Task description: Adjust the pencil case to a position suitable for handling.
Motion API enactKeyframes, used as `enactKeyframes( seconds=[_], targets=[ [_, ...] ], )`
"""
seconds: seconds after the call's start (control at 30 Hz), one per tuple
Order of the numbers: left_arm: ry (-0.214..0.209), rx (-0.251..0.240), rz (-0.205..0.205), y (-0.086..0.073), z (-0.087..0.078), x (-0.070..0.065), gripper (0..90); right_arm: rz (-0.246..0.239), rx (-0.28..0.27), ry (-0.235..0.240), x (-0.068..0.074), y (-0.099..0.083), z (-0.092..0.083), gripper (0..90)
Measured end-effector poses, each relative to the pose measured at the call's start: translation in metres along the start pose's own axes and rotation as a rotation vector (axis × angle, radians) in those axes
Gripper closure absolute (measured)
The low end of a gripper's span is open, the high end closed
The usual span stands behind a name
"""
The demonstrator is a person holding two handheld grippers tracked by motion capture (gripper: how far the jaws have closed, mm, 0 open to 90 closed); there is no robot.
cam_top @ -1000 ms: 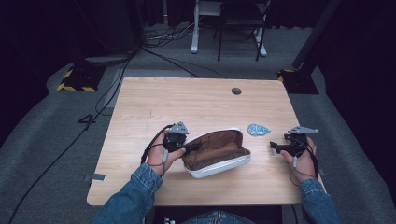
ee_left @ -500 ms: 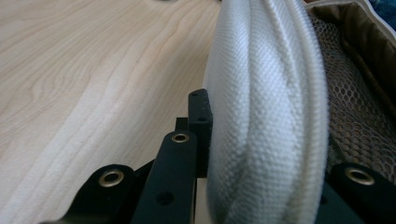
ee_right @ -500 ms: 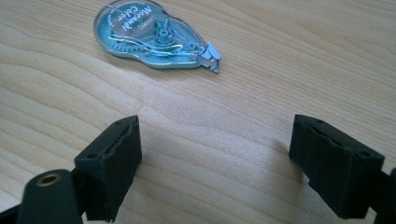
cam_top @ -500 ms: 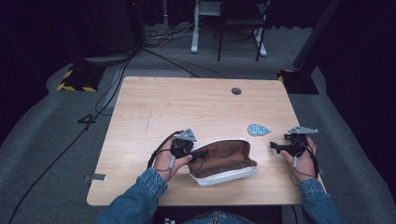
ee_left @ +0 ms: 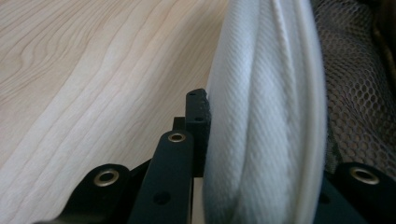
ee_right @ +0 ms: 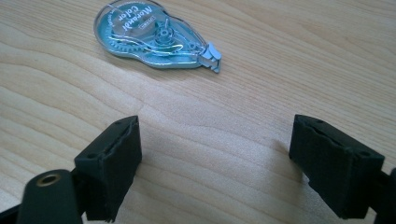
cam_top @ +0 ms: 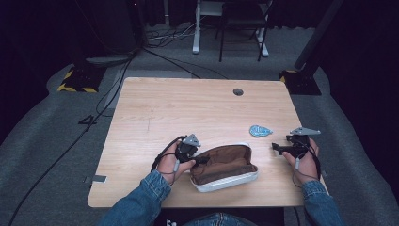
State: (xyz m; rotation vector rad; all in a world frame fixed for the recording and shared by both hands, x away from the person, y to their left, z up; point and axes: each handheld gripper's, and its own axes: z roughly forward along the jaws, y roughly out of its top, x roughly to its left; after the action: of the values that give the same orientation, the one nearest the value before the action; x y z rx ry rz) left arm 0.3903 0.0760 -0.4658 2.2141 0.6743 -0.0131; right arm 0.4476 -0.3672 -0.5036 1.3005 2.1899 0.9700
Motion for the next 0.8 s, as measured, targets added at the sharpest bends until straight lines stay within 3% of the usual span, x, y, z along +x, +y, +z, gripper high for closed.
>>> enactKeyframes(
  seconds=[0.17,0.27,0.37,0.47,0.6,0.8],
  targets=[
    [0.007,0.028,-0.021,-0.0019,0.0011,0.0017,82.1,0.000,0.000,0.000,0.0001,0.0000,0.0000,17.0],
    [0.002,0.028,-0.006,-0.0021,0.0020,0.0030,80.2,0.000,0.000,0.001,0.0001,0.0000,0.0000,17.0],
    [0.004,0.031,-0.018,-0.0024,0.0035,0.0026,68.3,-0.001,0.000,0.001,0.0001,0.0000,0.0000,17.0],
    [0.015,-0.006,-0.008,-0.0013,0.0039,0.0016,49.6,-0.001,0.000,0.002,0.0001,0.0000,0.0000,17.0],
    [0.026,-0.026,-0.005,0.0002,0.0016,0.0001,41.2,-0.001,0.000,0.002,0.0001,0.0000,0.0000,17.0],
    [0.047,-0.055,0.008,0.0017,-0.0055,-0.0006,37.3,-0.001,0.001,0.002,0.0002,0.0000,0.0000,17.0]
  ],
)
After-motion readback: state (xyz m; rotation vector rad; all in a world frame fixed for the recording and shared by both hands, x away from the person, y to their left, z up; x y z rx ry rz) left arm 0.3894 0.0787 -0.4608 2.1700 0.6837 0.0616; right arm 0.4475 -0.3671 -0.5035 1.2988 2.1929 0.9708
